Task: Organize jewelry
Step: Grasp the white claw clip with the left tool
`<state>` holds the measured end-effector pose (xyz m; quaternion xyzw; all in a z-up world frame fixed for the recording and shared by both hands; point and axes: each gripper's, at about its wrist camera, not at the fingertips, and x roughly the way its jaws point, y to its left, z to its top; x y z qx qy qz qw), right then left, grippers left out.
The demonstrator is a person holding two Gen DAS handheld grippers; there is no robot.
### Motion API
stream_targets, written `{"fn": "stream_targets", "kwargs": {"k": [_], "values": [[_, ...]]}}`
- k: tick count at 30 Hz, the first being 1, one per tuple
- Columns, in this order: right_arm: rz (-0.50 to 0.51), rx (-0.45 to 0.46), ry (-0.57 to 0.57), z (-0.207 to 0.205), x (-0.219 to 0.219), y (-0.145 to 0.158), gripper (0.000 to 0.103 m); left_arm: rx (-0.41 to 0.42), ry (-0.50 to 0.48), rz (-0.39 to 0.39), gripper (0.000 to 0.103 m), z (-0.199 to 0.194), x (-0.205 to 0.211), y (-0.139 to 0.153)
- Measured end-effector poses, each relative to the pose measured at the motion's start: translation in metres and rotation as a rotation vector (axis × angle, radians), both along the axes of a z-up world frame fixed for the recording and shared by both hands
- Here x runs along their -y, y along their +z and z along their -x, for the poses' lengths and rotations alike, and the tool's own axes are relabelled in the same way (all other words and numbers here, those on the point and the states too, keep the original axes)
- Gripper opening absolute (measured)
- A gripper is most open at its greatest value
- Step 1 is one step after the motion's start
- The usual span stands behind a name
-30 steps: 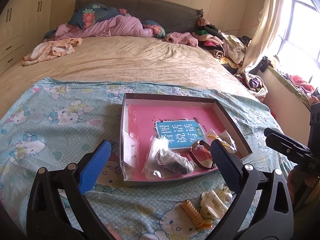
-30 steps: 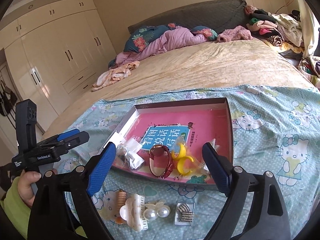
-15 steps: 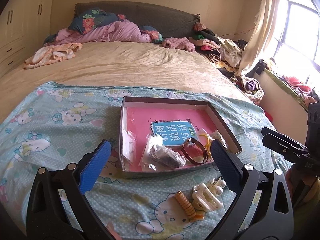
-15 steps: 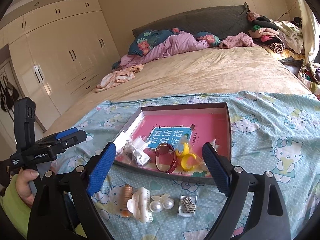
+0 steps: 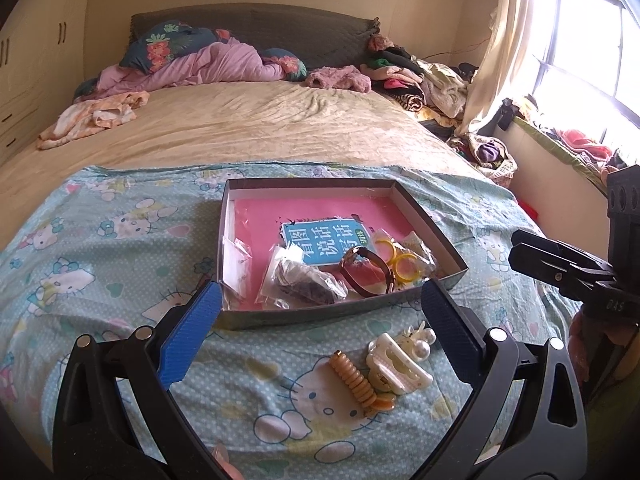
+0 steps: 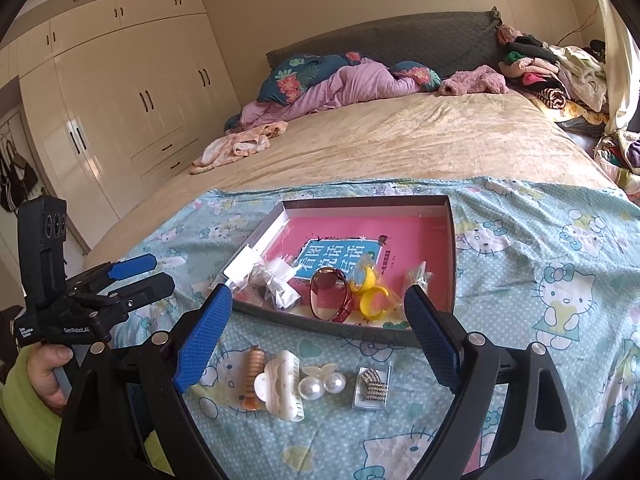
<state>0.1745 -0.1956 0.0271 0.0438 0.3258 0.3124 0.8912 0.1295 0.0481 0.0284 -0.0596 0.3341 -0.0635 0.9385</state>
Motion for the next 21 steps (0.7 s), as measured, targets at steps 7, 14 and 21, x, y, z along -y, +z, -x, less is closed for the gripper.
{"fn": "stream_targets", "kwargs": {"k": [7,14,21], "values": [[0.009,-0.011,-0.002,0.007,0.006,-0.005,0.087,-0.013,-0.035,-0.029,0.093,0.008,0.015,-0.009],[0.013,-0.025,-0.008,0.012,0.014,-0.011,0.087,-0.037,-0.061,-0.049,0.093,0.013,0.031,-0.019],[0.021,-0.037,-0.007,0.017,0.021,-0.017,0.087,-0.051,-0.072,-0.062,0.093,0.019,0.041,-0.028]]}}
